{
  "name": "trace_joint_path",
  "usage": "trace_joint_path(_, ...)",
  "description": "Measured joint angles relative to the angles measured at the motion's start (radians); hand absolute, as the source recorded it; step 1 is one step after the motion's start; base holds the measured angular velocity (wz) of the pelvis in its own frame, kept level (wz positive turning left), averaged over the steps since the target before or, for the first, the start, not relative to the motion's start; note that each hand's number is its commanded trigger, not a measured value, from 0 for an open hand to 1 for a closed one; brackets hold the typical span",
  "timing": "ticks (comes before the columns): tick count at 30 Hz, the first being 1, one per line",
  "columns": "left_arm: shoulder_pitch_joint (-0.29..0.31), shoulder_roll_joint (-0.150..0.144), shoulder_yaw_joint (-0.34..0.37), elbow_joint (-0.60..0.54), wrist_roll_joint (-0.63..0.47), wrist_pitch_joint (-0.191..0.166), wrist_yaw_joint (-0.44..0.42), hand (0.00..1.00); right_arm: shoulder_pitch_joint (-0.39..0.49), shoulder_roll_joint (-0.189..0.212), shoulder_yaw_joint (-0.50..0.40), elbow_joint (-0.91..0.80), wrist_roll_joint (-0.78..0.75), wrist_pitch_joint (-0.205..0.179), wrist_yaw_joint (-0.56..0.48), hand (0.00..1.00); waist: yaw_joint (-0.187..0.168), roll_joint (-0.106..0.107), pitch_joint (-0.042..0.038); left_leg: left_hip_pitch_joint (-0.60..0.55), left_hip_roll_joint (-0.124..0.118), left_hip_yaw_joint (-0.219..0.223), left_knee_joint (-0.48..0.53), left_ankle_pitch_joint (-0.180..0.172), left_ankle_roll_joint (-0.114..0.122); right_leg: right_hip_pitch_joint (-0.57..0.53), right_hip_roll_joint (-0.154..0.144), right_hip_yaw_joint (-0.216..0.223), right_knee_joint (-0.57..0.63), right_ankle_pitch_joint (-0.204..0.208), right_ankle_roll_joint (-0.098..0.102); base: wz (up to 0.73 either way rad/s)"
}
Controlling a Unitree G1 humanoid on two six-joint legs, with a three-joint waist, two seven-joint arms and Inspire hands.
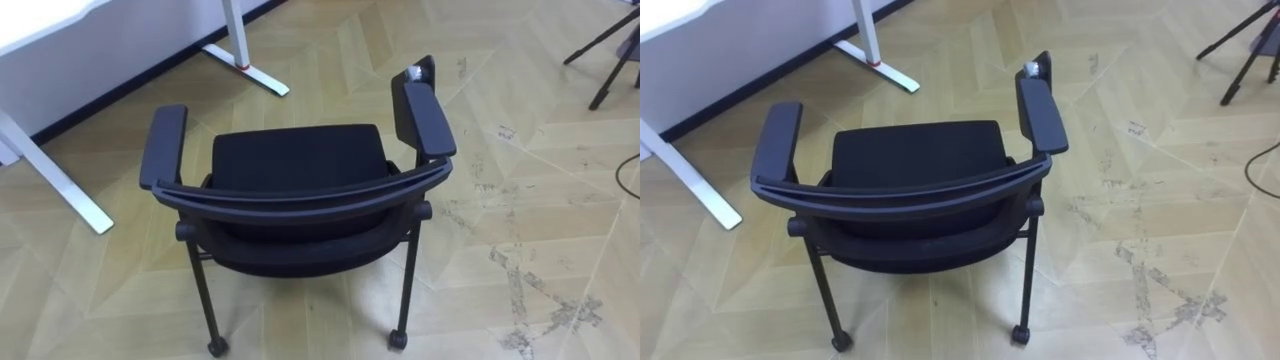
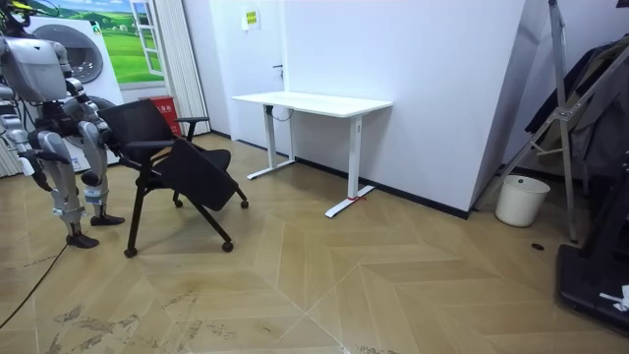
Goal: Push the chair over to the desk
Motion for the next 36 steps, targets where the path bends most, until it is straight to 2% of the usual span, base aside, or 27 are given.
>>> trace_joint_path(21,0.007,-0.005,0.004,-0.009,-0.001,0.003,0.046,0.00,0.004,0.001,0.001,-0.017,-0.002,0.000,-0.022,0.00,0.008,0.011,-0.0055,-0.002,0.000,-0.002,-0.001,0.000,0.000,0.001,0.001,0.000,-0.001,0.000,0.001,0.00)
trace_joint_path(28,0.011,-0.003,0.068,-0.009,0.002,0.009,0.090,0.00,0.007,-0.005,-0.002,-0.020,-0.002,0.000,-0.025,0.00,0.008,0.024,-0.0060,0.000,0.000,-0.004,-0.002,-0.001,0.000,0.004,0.001,-0.003,-0.002,0.000,0.001,0.00)
trace_joint_path(33,0.017,0.010,0.119,-0.030,0.086,0.010,0.136,0.00,0.013,-0.005,-0.039,-0.013,-0.003,-0.001,-0.014,0.00,0.009,0.029,-0.0025,0.011,-0.001,-0.005,-0.002,-0.001,0.000,0.018,0.001,-0.004,-0.006,-0.001,0.001,0.01)
trace_joint_path(36,0.018,0.029,0.149,-0.053,0.170,0.009,0.180,0.00,0.018,-0.005,-0.059,-0.013,-0.012,-0.001,-0.012,0.00,0.008,0.031,-0.0020,0.011,-0.001,-0.006,-0.002,-0.001,0.000,0.019,0.001,-0.005,-0.005,-0.001,0.001,0.00)
